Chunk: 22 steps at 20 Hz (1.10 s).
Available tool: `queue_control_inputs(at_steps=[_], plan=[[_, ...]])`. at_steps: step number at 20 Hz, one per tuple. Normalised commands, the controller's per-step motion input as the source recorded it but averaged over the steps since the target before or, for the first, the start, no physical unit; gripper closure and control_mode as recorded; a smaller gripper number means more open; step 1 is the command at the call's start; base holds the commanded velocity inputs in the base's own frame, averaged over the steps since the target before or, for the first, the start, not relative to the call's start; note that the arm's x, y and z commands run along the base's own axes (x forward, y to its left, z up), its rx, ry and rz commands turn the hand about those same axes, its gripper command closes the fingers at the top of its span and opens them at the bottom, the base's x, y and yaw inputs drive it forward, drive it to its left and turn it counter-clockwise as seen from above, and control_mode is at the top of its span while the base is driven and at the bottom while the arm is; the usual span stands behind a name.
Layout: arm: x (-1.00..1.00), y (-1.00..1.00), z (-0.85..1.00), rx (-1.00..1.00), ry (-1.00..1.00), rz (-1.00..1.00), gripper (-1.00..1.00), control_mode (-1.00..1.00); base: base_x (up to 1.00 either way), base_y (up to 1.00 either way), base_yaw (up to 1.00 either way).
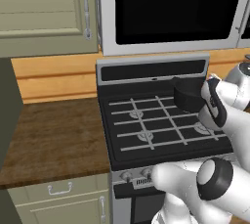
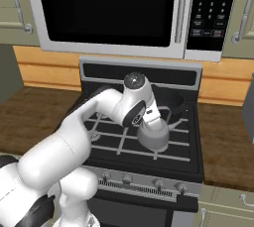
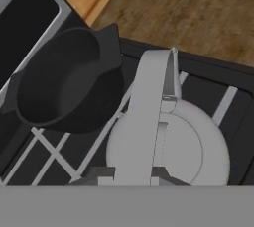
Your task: Pick the kettle from the counter and place it on a stove burner. Then turn the burner on.
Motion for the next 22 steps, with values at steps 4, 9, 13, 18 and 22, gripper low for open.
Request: queue_control_inputs(at_steps=[4,9,13,18,22], plan=[[0.27,-0.06,-0.25,-0.02,-0.06,0.0,1.0,-1.0,0.0,0.0,0.0],[0.27,-0.05,-0.27,-0.02,-0.07,0.0,1.0,-1.0,0.0,0.0,0.0],[0.25,-0.11,-0.25,0.0,-0.07,0.0,1.0,-1.0,0.0,0.0,0.0],[0.23,-0.16,-0.22,0.0,-0.05,0.0,1.0,-1.0,0.0,0.0,0.0],[0.29,-0.14,-0.18,0.0,-0.01,0.0,1.0,-1.0,0.0,0.0,0.0]])
